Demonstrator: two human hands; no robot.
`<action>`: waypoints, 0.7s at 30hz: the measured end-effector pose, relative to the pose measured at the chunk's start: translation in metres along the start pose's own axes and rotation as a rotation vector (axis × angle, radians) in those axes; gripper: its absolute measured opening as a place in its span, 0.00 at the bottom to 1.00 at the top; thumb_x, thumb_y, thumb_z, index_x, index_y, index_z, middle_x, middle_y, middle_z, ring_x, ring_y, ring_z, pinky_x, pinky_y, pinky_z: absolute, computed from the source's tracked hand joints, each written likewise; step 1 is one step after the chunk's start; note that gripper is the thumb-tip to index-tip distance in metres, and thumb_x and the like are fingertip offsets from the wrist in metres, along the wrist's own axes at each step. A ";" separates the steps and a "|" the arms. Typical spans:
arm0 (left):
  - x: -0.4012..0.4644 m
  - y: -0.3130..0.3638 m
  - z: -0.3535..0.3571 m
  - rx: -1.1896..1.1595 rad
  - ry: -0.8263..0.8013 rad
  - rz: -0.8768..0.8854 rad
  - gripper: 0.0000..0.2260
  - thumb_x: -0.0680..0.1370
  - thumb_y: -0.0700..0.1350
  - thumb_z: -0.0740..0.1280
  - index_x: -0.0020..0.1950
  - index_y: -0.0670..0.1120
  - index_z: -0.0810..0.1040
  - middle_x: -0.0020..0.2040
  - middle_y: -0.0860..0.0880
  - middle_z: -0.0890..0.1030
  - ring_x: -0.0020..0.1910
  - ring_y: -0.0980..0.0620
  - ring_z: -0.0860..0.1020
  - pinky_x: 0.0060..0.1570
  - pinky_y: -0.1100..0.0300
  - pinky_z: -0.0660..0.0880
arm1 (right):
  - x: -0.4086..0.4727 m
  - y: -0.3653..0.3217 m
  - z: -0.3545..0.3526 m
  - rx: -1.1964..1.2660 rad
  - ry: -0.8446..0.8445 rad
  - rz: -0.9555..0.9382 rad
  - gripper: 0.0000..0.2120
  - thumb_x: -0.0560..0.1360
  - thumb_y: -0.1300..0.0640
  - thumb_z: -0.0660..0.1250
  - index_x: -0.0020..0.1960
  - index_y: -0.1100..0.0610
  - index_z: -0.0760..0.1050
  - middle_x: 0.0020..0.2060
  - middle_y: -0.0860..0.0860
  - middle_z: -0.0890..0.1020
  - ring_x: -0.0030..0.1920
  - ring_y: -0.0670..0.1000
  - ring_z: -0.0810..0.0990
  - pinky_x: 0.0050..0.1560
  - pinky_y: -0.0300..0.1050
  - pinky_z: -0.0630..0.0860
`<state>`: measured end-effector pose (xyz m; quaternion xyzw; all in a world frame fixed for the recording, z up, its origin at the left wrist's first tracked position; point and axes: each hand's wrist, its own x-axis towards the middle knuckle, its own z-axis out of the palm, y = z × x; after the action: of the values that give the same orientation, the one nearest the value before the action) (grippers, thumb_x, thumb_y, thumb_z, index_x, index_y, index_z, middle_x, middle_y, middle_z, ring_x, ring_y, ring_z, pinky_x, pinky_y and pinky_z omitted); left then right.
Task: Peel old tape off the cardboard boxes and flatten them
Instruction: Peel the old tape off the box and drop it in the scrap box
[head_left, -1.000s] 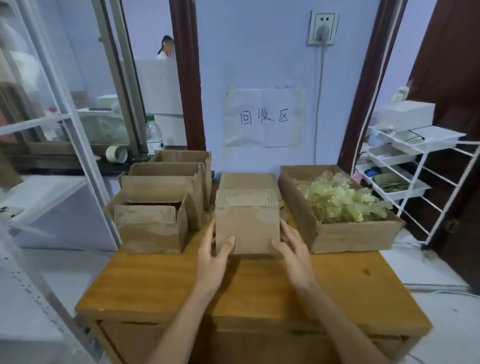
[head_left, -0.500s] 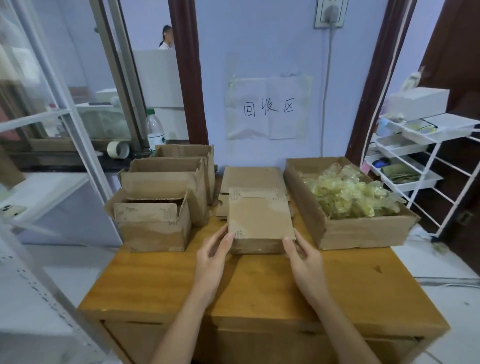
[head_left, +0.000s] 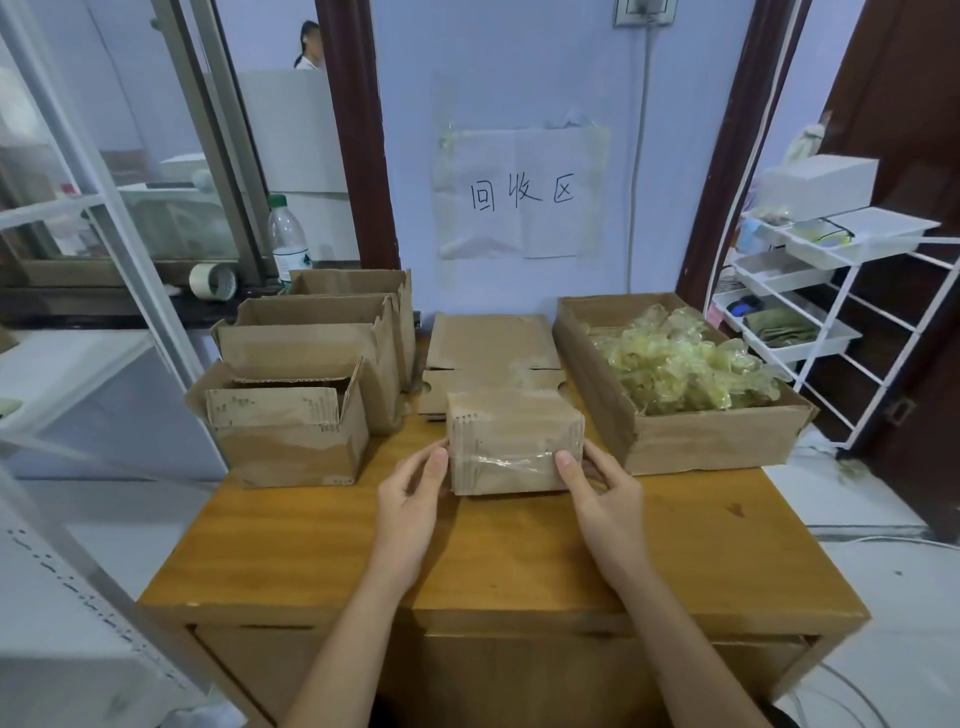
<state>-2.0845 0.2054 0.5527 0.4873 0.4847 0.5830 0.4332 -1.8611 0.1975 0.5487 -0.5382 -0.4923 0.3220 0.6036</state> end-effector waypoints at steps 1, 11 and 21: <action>-0.001 0.000 0.000 -0.002 0.003 0.005 0.16 0.78 0.62 0.68 0.62 0.58 0.83 0.63 0.52 0.84 0.62 0.52 0.83 0.62 0.48 0.81 | 0.000 0.000 0.000 0.033 0.030 0.014 0.20 0.78 0.48 0.74 0.68 0.51 0.81 0.58 0.44 0.85 0.58 0.43 0.83 0.55 0.36 0.80; -0.008 0.008 0.006 0.215 -0.043 0.112 0.18 0.77 0.63 0.66 0.67 0.64 0.78 0.66 0.59 0.75 0.66 0.58 0.75 0.66 0.54 0.77 | 0.003 0.000 0.002 0.142 0.135 0.051 0.10 0.78 0.46 0.74 0.57 0.45 0.85 0.50 0.44 0.88 0.53 0.44 0.85 0.55 0.42 0.81; -0.018 0.014 0.019 0.574 -0.031 0.281 0.36 0.74 0.62 0.74 0.79 0.58 0.67 0.73 0.62 0.67 0.72 0.60 0.68 0.71 0.48 0.72 | 0.004 -0.014 0.003 0.308 0.201 0.134 0.07 0.79 0.49 0.73 0.52 0.51 0.87 0.45 0.44 0.89 0.49 0.40 0.86 0.46 0.33 0.79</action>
<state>-2.0639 0.1883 0.5649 0.6605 0.5508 0.4691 0.2006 -1.8651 0.1994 0.5628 -0.5004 -0.3374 0.3779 0.7021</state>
